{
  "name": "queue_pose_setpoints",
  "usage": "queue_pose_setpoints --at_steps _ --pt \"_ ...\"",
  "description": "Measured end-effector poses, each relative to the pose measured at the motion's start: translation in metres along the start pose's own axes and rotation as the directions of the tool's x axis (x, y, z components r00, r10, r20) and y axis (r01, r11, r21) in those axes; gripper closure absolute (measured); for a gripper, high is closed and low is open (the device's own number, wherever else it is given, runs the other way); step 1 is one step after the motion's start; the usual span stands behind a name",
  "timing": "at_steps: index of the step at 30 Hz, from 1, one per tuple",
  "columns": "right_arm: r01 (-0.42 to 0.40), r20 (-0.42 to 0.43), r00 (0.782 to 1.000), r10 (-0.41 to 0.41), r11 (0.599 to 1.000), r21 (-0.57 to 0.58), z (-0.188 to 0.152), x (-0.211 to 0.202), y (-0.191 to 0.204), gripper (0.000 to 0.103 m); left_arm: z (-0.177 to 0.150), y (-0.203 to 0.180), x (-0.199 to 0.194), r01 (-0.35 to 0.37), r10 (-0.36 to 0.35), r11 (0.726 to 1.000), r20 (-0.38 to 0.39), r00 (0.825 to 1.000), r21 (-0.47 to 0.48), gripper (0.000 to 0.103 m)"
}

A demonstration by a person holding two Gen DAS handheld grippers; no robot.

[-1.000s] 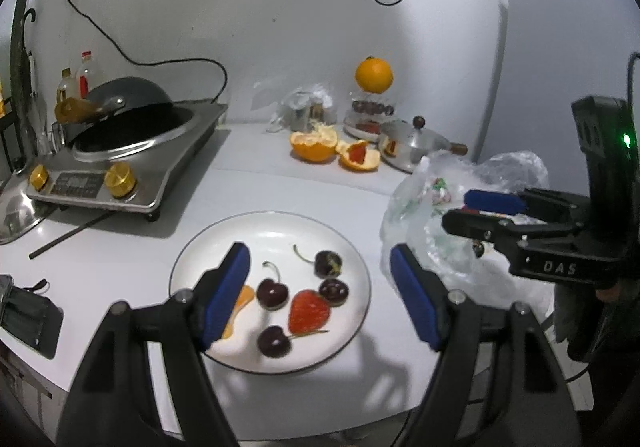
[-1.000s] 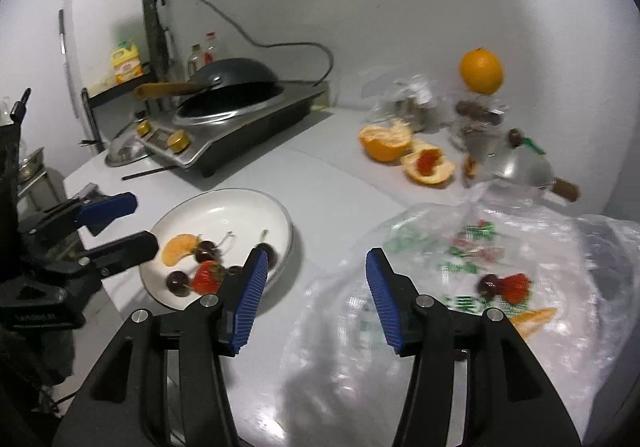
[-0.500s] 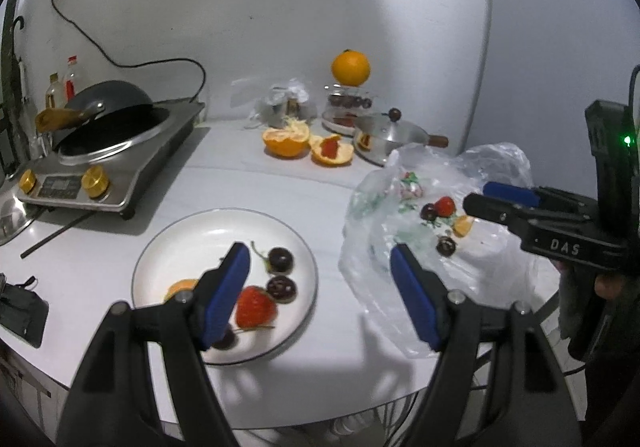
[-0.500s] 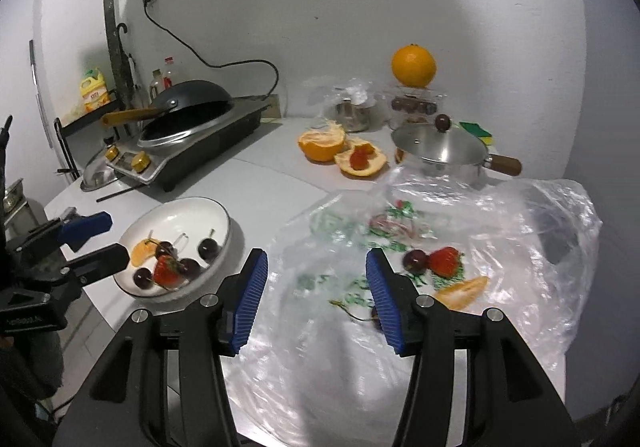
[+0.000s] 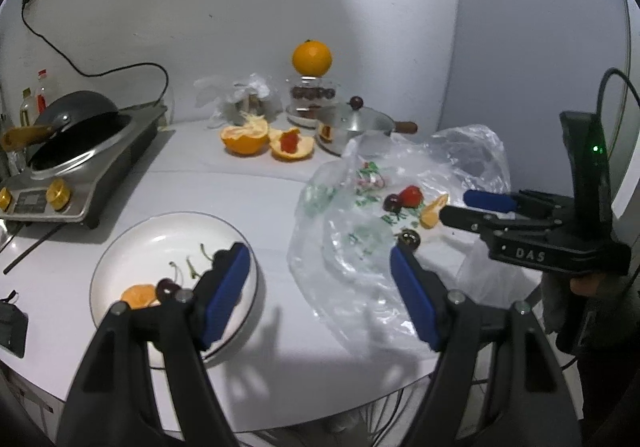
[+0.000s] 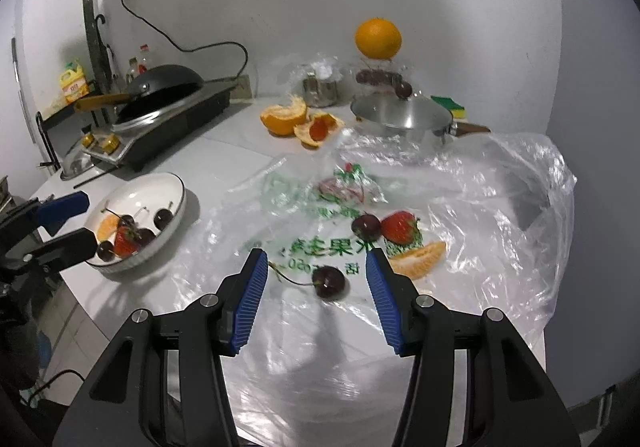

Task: Organize fruits
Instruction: 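Move both open grippers back over the plastic bag of fruit, then lower the right gripper onto a stemmed dark cherry and close it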

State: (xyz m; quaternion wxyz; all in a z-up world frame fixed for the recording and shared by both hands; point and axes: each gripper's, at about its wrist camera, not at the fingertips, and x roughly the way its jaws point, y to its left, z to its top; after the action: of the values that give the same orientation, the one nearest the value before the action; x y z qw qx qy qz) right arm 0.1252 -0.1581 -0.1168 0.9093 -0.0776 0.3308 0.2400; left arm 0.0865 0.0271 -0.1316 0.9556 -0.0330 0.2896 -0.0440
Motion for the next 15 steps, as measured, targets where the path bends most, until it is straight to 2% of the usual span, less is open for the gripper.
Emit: queue_pose_setpoints --at_steps 12,15 --pt "-0.03 -0.074 0.997 0.032 0.999 0.03 -0.007 0.034 -0.019 0.049 0.004 -0.008 0.025 0.009 -0.009 1.0 -0.038 0.999 0.008 0.029" --pt "-0.047 -0.095 0.994 0.049 0.999 0.029 -0.008 0.042 -0.02 0.053 0.005 -0.008 0.032 0.014 -0.013 1.0 -0.047 0.999 0.012 0.029"
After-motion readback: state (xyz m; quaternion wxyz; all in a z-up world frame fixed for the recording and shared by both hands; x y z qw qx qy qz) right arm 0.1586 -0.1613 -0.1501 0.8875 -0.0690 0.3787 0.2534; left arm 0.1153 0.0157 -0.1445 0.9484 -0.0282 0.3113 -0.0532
